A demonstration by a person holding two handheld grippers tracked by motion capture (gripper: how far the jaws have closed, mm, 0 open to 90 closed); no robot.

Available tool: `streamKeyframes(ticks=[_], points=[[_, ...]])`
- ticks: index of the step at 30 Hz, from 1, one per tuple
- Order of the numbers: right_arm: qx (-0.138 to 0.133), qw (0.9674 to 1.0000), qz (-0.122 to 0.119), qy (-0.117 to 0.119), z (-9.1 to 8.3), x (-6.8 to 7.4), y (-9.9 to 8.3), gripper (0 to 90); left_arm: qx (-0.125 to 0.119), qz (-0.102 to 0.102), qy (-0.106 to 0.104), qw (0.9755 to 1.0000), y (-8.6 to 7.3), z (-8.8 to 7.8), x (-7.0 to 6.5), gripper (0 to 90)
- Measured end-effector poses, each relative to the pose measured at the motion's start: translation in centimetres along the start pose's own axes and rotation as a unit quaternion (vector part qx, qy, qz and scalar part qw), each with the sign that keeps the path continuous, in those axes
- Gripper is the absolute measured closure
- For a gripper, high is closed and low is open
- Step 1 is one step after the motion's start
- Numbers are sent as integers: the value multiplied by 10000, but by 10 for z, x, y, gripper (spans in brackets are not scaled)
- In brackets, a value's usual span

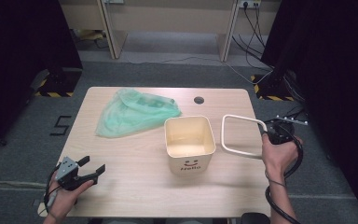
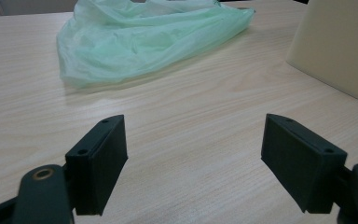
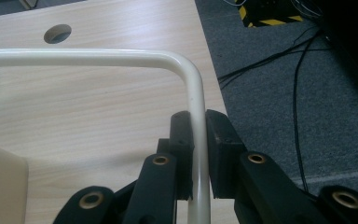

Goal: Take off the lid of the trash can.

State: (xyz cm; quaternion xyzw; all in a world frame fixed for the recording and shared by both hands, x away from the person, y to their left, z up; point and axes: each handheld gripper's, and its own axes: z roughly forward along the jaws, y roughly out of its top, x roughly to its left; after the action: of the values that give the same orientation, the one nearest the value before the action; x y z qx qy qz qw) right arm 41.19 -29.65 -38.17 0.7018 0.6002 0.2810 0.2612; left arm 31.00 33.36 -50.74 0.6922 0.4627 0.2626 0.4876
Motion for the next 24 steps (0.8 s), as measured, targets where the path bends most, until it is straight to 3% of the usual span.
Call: streamKeyframes(ticks=[24], points=[[113,9999,37,-73,11,-5,-14,819,2,26,-13,10000,0,1,-1,213]])
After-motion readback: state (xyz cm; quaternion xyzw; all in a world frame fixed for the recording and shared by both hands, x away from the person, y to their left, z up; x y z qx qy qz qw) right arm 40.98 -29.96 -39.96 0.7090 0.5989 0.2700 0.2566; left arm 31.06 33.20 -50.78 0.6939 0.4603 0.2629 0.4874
